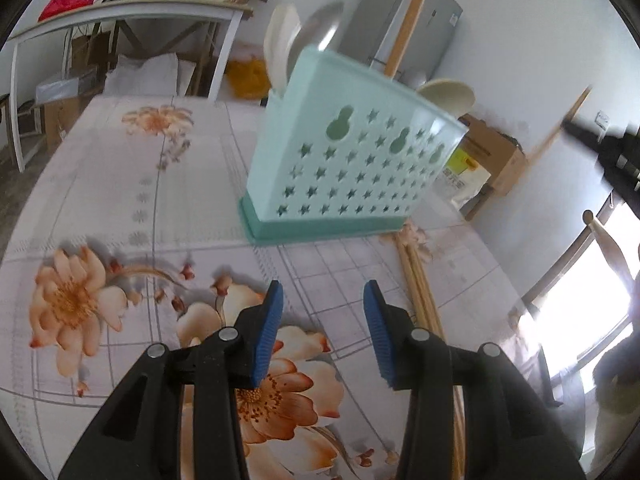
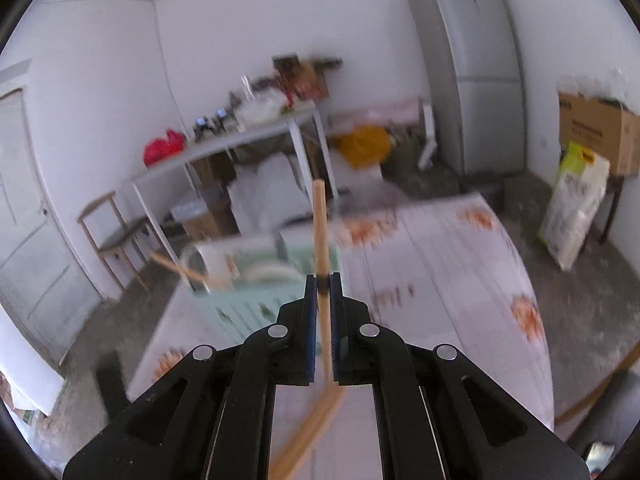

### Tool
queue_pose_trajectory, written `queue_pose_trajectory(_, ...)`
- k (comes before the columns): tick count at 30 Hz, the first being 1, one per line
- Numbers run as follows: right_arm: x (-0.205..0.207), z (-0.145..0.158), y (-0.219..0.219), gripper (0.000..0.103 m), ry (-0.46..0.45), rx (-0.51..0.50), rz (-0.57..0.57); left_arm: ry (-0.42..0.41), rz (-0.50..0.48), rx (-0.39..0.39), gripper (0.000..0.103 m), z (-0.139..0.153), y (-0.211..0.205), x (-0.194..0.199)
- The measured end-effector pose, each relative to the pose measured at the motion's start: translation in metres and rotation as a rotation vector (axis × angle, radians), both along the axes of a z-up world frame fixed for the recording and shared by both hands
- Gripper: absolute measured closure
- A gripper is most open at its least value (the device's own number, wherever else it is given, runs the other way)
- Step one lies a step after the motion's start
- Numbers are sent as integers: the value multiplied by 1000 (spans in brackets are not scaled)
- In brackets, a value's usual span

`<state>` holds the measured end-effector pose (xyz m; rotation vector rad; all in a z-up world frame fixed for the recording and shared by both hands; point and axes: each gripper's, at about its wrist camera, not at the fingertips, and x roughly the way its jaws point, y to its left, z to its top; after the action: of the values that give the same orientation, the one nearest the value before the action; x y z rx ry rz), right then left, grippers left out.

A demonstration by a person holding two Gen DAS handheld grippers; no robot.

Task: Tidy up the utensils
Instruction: 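Lift the chopstick with the right tool and drop it into the holder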

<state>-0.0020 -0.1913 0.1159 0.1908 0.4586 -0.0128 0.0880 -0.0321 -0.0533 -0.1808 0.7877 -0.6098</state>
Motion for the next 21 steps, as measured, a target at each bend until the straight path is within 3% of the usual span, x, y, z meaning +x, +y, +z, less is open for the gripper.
queue_pose_trajectory(5,10,39,6,99,-114,-20,52,51,35,0,63,-12,5,9)
queue_pose_trajectory(13,41,95,16,99,-244,36,193,74,53,-1,63,-13,8,10)
queue_pose_trajectory(17,57,96,24,99,-253,24,218,74,55,10,63,-13,6,11)
queue_pose_trajectory(21,81,74,33,99,-209,-13,220,75,61,17,63,-14,6,12)
